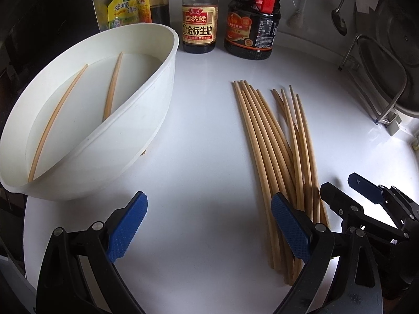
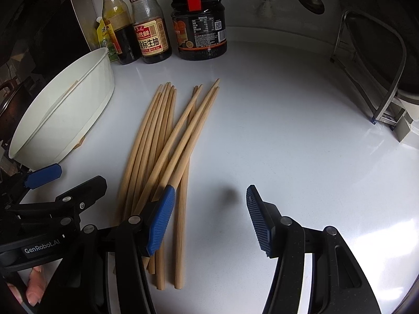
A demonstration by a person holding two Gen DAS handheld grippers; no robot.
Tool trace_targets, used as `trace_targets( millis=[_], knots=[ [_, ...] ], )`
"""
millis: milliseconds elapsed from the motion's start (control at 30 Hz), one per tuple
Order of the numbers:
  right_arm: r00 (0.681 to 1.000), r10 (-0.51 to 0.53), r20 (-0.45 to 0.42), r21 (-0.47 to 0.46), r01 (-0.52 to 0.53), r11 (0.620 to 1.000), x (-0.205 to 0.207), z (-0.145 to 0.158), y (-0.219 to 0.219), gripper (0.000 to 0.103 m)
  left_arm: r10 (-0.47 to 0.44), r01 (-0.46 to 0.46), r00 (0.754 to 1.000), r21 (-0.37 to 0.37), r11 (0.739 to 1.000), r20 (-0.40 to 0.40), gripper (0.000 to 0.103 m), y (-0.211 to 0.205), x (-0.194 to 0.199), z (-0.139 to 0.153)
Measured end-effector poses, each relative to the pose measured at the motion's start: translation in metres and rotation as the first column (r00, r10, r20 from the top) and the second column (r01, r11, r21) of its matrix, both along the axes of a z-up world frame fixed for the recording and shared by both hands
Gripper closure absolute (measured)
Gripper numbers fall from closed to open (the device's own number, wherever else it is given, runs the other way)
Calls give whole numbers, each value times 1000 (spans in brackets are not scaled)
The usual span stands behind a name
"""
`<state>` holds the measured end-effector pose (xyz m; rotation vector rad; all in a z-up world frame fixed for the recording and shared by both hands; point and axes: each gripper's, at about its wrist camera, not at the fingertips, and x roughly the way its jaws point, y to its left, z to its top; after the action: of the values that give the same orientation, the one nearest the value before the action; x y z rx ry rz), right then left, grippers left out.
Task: Organize utensils
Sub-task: 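Lower the right tool onto one chopstick while the left tool grasps another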
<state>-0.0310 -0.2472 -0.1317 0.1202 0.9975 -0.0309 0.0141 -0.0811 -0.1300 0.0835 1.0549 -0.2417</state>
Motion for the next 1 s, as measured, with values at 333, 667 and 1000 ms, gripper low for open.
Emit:
trace_targets(
  millis=[333,667,1000],
  knots=[
    [1000,14,-9,-40,-14,999,1,-4,0,48,18,-19,999,-12,1000,-34,9,-2,8,-11],
    [999,35,-33,-64,-37,997,-2,-9,-5,48,12,-13,999,-11,1000,-47,9,-8,11,-13],
    [1000,-4,-20,-81,2,997,-2,-5,-20,48,0,2,999,28,1000,-44,9,-16,7,-17]
  ],
)
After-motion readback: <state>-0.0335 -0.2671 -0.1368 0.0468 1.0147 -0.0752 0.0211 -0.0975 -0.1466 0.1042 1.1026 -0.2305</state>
